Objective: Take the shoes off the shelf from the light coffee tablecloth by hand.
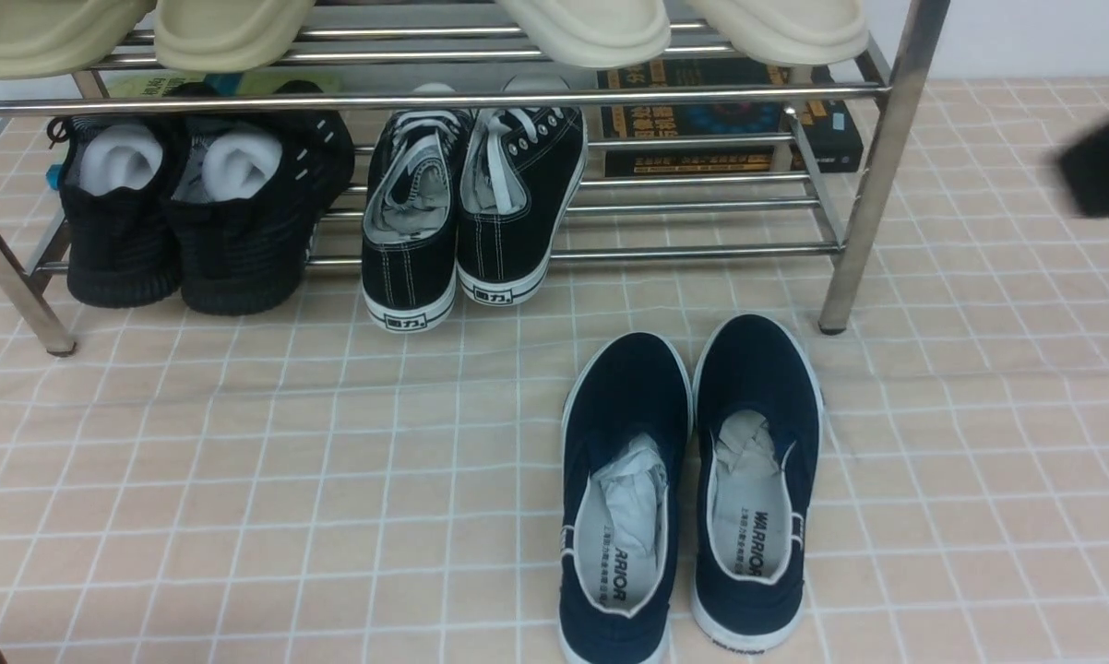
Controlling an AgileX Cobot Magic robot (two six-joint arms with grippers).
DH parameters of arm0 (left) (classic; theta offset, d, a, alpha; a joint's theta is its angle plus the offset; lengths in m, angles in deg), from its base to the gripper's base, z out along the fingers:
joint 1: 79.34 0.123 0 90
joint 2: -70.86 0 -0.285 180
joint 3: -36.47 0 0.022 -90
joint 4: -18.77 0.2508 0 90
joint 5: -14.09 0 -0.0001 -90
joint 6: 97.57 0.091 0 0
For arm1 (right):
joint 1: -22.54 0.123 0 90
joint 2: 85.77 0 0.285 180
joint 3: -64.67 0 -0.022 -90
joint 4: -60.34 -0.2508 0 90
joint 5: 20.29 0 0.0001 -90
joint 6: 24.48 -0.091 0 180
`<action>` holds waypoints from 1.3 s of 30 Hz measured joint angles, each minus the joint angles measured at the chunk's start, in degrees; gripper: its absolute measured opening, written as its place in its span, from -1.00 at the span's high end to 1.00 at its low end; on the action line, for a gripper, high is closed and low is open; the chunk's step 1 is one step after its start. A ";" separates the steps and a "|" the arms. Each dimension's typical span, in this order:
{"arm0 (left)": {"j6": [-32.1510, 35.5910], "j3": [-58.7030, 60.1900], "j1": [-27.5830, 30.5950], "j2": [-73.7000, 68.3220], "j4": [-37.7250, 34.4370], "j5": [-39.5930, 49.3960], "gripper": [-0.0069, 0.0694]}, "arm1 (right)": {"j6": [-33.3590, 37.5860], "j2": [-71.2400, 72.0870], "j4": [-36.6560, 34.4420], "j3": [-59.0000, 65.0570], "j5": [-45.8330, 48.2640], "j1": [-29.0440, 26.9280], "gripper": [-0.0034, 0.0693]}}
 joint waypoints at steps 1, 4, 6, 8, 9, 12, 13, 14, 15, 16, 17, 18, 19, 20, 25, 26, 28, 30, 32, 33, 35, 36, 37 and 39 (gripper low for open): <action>0.00 0.00 0.00 0.00 0.00 0.00 0.19 | 0.00 4.69 0.22 3.61 0.07 0.00 0.94; 0.00 0.00 0.00 0.00 0.00 0.00 0.19 | 0.06 13.88 0.35 12.03 -2.58 0.00 0.94; 0.00 0.00 0.00 0.00 0.00 0.00 0.19 | 0.06 21.17 0.41 20.12 -8.76 0.00 0.94; 0.00 0.00 0.00 0.00 0.00 0.00 0.19 | 0.12 26.55 0.53 26.31 -15.40 0.00 0.94; 0.00 0.00 0.00 0.00 0.00 0.00 0.19 | 0.16 30.10 0.53 32.52 -20.83 0.00 0.93; 0.00 0.00 0.00 0.00 0.00 0.00 0.19 | 0.16 35.77 0.60 42.85 -32.09 0.00 0.93; 0.00 0.00 0.00 0.00 0.00 0.00 0.19 | 0.16 36.36 0.60 44.20 -33.60 0.00 0.93; 0.00 0.00 0.00 0.00 0.00 0.00 0.19 | 0.16 38.03 0.60 48.30 -38.39 0.00 0.93; 0.00 0.00 0.00 0.00 0.00 0.00 0.19 | 0.16 38.59 0.60 50.61 -41.21 0.00 0.93; 0.00 0.00 0.00 0.00 0.00 0.00 0.19 | 0.16 38.84 0.60 52.74 -43.98 0.00 0.92; 0.00 0.00 0.00 0.00 0.00 0.00 0.19 | 0.16 38.91 0.60 53.55 -45.54 0.00 0.92; 0.00 0.00 0.00 0.00 0.00 0.00 0.19 | 0.16 38.91 0.60 54.67 -47.07 0.00 0.92; 0.00 0.00 0.00 0.00 0.00 0.00 0.19 | 0.16 38.91 0.60 55.20 -47.99 0.00 0.92; 0.00 0.00 0.00 0.00 0.00 0.00 0.19 | 0.16 38.91 0.60 55.39 -48.61 0.00 0.92; 0.00 0.00 0.00 0.00 0.00 0.00 0.19 | 0.16 39.22 0.60 55.38 -50.04 0.00 0.91; 0.00 0.00 0.00 0.00 0.00 0.00 0.19 | 0.16 39.22 0.60 55.38 -50.04 0.00 0.91; 0.00 0.00 0.00 0.00 0.00 0.00 0.19 | 0.16 39.28 0.60 55.38 -50.04 0.00 0.91; 0.00 0.00 0.00 0.00 0.00 0.00 0.19 | 0.16 39.28 0.60 55.38 -50.04 0.00 0.91; 0.00 0.00 0.00 0.00 0.00 0.00 0.19 | 0.16 39.28 0.60 55.38 -50.04 0.00 0.90; 0.00 0.00 0.00 0.00 0.00 0.00 0.19 | 0.16 39.28 0.60 55.38 -50.04 0.00 0.90; 0.00 0.00 0.00 0.00 0.00 0.00 0.19 | 0.16 39.28 0.60 55.38 -50.04 0.00 0.89; 0.00 0.00 0.00 0.00 0.00 0.00 0.19 | 0.16 39.28 0.60 55.38 -50.04 0.00 0.89; 0.00 0.00 0.00 0.00 0.00 0.00 0.19 | 0.16 39.28 0.60 55.38 -50.04 0.00 0.89; 0.00 0.00 0.00 0.00 0.00 0.00 0.19 | 0.16 39.28 0.60 55.38 -50.04 0.00 0.88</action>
